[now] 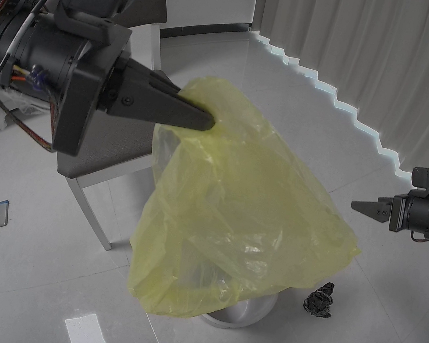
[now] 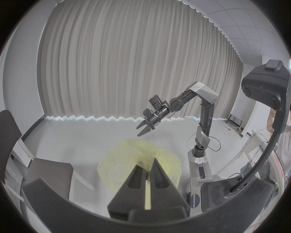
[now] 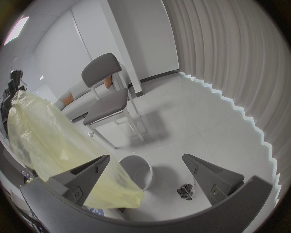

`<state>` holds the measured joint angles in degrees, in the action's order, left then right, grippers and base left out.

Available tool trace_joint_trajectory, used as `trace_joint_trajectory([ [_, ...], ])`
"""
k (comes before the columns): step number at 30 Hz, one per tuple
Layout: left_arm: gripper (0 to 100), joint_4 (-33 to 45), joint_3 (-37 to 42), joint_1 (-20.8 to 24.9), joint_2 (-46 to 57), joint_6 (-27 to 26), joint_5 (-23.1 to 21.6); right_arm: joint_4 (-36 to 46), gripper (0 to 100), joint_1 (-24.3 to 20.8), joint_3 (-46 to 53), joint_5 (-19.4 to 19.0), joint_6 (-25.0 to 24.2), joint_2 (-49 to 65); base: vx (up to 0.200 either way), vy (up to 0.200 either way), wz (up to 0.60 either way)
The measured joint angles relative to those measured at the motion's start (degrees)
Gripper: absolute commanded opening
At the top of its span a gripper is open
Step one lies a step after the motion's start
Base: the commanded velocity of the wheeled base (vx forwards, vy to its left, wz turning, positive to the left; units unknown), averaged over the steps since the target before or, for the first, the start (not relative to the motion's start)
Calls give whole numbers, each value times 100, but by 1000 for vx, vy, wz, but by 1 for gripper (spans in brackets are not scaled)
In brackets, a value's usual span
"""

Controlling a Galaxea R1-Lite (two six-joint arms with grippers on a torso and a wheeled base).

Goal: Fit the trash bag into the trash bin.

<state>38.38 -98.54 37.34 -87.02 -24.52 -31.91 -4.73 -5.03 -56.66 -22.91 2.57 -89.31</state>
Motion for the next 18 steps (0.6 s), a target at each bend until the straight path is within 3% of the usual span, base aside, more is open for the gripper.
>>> trace_joint_trajectory([
  [18, 0, -132, -61, -33, 33, 0, 0, -27, 100, -618, 1253, 2, 156, 574, 0, 0, 0],
])
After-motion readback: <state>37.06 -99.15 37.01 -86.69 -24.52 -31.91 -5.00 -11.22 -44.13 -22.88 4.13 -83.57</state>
